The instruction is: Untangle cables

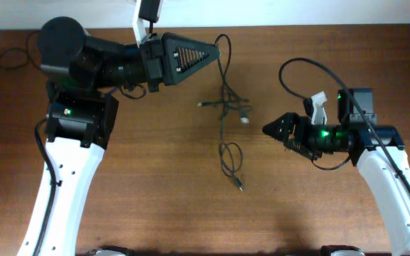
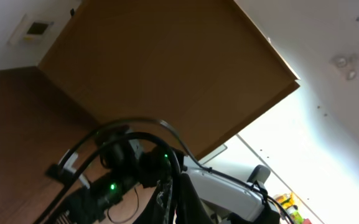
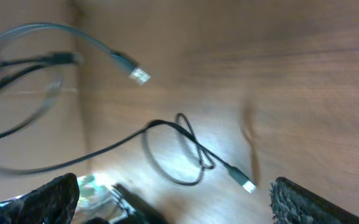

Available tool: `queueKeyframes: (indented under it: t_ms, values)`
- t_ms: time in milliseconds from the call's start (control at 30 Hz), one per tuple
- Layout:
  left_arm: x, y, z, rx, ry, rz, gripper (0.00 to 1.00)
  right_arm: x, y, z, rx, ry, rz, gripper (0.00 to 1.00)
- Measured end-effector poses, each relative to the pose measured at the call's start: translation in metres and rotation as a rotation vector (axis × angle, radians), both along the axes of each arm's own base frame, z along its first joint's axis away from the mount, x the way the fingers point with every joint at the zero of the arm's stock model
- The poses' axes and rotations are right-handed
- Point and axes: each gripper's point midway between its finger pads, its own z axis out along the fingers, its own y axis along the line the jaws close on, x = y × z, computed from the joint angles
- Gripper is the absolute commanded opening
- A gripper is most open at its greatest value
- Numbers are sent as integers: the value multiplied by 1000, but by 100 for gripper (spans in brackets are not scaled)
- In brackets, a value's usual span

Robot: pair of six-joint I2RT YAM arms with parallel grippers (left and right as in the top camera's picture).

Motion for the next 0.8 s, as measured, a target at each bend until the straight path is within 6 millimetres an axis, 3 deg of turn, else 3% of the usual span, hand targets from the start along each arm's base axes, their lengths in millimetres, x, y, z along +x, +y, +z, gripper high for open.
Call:
queueKeyframes:
  t_ms: [167, 400, 500, 800]
  values:
    - [-9, -9, -3, 8, 16, -45, 0, 11, -11, 35, 144, -104, -16, 98]
    - [-55, -50, -5, 19, -56, -239, 0, 13, -6, 46, 190, -146, 11, 98]
    - [-63, -55, -5, 21, -62, -272, 0, 9, -5, 45, 199, -115, 8, 98]
    - [-60, -56, -5, 16, -149, -246, 0, -22, -1, 32, 213, 59, 18, 98]
